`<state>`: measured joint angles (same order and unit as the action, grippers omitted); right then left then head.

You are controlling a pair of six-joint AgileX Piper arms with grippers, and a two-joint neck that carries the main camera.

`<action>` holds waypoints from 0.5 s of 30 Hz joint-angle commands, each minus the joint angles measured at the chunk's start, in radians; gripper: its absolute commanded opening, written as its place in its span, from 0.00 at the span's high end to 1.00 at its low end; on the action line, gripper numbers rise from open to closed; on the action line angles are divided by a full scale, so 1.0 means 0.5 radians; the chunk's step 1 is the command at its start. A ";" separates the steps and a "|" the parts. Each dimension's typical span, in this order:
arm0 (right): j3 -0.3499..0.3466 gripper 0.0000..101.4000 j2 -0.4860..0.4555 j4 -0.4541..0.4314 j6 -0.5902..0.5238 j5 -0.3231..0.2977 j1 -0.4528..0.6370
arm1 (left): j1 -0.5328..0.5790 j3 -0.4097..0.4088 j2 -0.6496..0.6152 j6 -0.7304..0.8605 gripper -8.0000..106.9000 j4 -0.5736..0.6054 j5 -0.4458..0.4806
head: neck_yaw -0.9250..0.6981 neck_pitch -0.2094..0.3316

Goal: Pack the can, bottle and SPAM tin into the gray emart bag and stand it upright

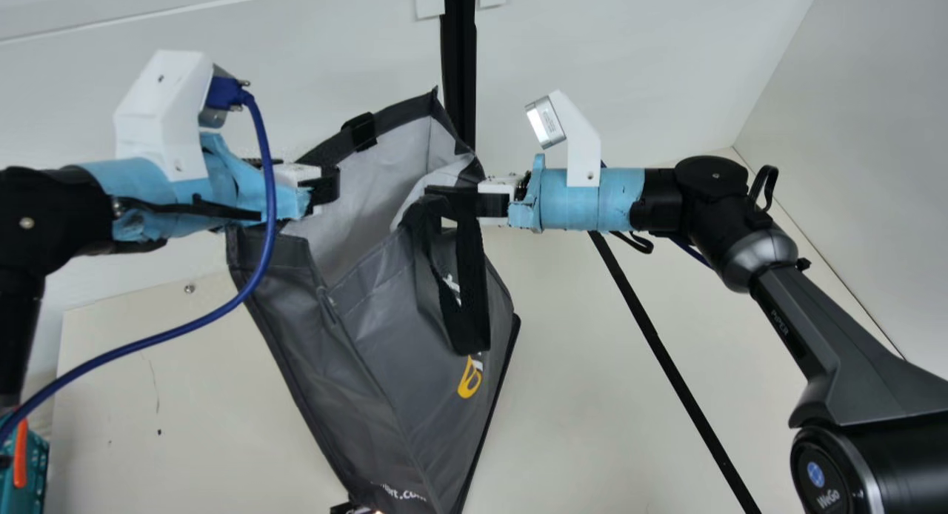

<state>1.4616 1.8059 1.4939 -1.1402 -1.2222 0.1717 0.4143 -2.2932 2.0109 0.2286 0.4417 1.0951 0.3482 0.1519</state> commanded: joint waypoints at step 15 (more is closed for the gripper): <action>0.000 1.00 0.000 0.004 0.000 0.000 0.000 | -0.174 0.712 -0.529 0.429 0.15 0.409 -0.261 | 0.002 0.045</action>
<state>1.4616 1.8059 1.4959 -1.1402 -1.2222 0.1717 0.3328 -1.9672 1.7677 0.4293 0.6253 0.9711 0.3467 0.1519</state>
